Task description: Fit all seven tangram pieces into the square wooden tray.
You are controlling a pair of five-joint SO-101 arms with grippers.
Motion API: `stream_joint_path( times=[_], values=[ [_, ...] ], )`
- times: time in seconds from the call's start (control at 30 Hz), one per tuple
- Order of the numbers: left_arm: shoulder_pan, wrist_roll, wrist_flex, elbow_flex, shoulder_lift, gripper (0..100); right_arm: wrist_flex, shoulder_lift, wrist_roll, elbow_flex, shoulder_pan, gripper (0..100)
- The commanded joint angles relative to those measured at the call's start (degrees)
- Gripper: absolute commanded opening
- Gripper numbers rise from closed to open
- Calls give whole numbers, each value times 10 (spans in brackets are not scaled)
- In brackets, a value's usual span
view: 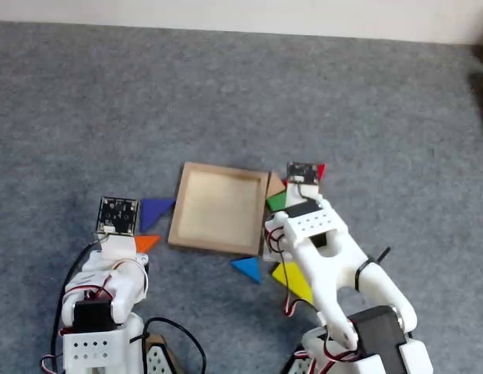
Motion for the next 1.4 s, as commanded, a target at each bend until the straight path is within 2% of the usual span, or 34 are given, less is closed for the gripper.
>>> stream_joint_path(
  times=[0.0,0.07,0.27,0.47,0.57,0.83,0.97,1.13,1.37],
  values=[
    [5,-4,1,11,-25,5,3,0,11,12,-15,160],
    [5,-4,1,11,-25,5,26,0,12,8,-15,170],
    [5,-4,1,11,-25,5,130,-81,39,-58,-19,304],
    [5,-4,1,11,-25,5,131,-204,36,16,-60,310],
    [5,-4,1,11,-25,5,98,-228,39,54,-61,310],
    [5,-4,1,11,-25,5,93,-227,95,96,-62,310],
    [5,-4,1,11,-25,5,92,-227,95,101,-63,310],
    [5,-4,1,11,-25,5,92,-222,91,102,-101,310],
    [5,-4,1,11,-25,5,66,-134,58,97,-112,310]
  ],
)
